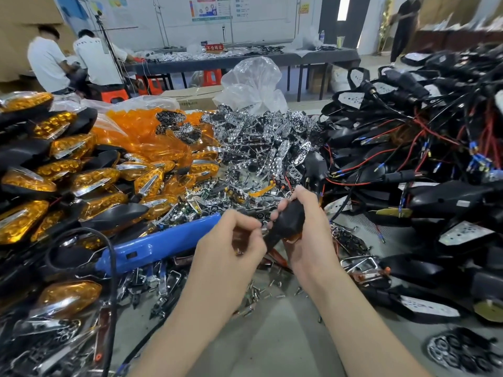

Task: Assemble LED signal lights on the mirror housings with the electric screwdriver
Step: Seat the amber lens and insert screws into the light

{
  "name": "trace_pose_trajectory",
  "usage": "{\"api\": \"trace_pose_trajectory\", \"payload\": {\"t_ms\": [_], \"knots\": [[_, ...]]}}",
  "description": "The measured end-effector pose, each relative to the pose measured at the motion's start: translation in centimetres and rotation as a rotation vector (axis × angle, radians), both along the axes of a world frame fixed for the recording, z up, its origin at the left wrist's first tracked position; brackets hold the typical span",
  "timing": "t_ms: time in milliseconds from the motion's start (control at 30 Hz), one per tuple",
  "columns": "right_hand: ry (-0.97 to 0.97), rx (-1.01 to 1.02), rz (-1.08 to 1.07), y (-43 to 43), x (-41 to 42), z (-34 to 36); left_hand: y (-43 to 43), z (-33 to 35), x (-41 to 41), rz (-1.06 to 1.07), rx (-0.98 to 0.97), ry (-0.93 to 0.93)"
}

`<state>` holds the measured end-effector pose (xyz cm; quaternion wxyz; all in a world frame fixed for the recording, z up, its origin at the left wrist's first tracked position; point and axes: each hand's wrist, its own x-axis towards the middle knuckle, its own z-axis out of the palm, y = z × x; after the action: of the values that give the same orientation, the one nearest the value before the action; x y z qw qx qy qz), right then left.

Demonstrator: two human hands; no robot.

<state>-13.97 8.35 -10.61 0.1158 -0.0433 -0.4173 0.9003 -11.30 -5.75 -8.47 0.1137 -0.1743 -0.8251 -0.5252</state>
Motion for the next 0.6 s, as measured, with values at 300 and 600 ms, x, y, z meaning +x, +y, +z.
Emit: {"api": "trace_pose_trajectory", "payload": {"t_ms": [300, 600], "knots": [[-0.096, 0.032, -0.052, 0.0, -0.5, -0.2, 2.7, 1.2, -3.0, -0.081, 0.126, -0.067], [-0.032, 0.194, -0.078, -0.6, -0.5, -1.0, 3.1, 0.8, -2.9, -0.068, 0.172, 0.021]]}}
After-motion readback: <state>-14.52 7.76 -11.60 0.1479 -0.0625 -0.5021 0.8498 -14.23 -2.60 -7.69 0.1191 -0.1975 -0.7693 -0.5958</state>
